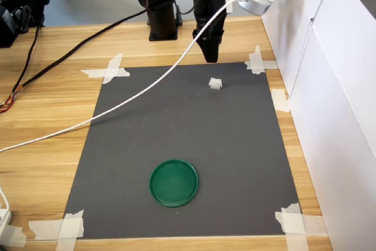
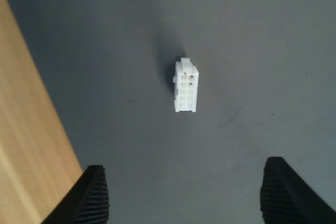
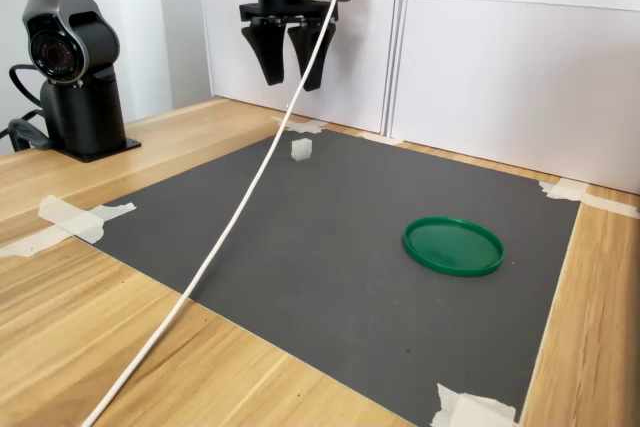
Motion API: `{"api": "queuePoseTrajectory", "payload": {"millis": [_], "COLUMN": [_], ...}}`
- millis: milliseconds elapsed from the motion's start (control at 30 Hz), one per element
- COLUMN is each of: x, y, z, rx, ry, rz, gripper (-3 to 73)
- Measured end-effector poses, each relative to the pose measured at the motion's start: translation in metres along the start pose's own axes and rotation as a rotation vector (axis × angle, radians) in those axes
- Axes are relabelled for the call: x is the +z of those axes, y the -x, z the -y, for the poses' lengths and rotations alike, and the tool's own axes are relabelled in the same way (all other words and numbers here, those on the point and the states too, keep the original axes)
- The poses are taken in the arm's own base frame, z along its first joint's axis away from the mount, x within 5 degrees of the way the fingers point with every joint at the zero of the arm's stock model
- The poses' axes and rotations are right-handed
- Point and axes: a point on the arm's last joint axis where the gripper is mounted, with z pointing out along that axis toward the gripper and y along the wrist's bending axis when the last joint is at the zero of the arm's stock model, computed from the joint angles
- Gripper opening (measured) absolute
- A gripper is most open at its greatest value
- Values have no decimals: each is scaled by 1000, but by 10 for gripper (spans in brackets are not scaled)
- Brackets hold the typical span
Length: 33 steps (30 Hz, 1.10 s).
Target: Grasp a white terminal and put it in the green lid.
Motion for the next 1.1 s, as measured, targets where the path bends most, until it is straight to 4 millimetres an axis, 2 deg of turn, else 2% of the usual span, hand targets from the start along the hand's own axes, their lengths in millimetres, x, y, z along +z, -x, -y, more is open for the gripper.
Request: {"api": "queuePoseTrajectory", "payload": {"millis": [433, 933, 1100], "x": [33, 55, 57], "y": [3, 7, 8], "z": [3, 9, 9], "rx": [44, 26, 43], "ry": [36, 27, 32], "rz": [-26, -48, -31], "gripper": [699, 696, 696]}}
